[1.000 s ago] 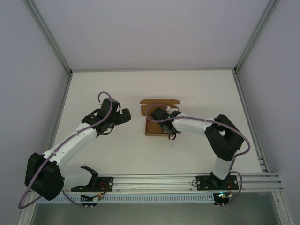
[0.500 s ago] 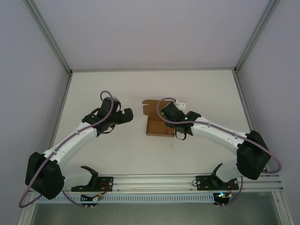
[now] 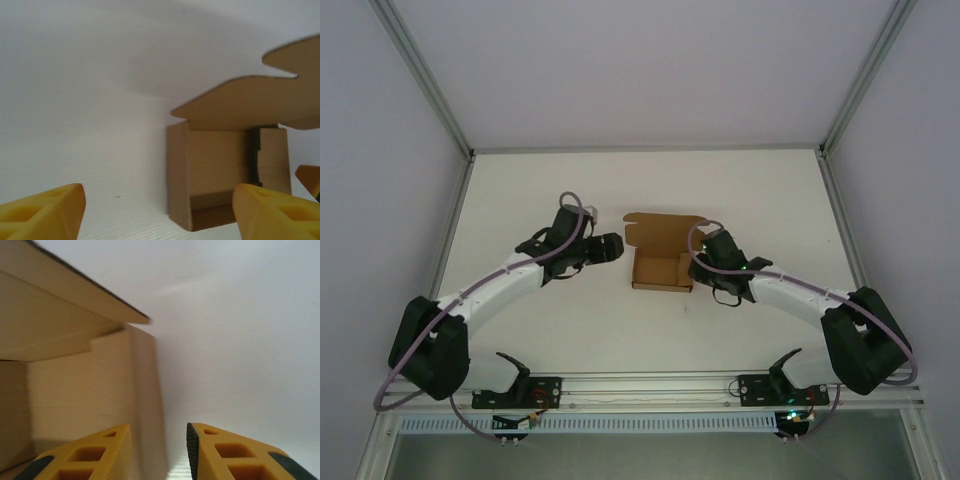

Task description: Assemble paper box

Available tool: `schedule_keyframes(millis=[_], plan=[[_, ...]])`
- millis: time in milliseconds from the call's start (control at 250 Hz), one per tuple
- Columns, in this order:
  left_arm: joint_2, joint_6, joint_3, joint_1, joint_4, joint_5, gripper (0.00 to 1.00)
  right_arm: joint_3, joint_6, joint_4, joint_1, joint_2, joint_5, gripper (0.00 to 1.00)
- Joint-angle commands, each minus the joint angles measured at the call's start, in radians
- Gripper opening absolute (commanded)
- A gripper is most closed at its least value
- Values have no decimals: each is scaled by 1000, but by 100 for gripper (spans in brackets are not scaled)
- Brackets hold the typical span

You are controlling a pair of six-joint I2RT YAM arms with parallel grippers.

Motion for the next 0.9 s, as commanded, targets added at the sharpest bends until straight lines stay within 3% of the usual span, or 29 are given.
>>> schedule_keyframes(millis=[0, 88, 659, 894], plan=[[68, 9, 35, -30, 66, 68, 71, -24, 0, 122, -8, -26, -87, 32], [118, 1, 52, -42, 82, 78, 62, -47, 20, 129, -21, -27, -88, 22], [300, -6, 125, -95, 111, 115, 46, -101, 15, 209, -52, 14, -149, 8], [336, -5, 133, -100, 108, 109, 41, -83, 8, 234, -52, 53, -192, 8]])
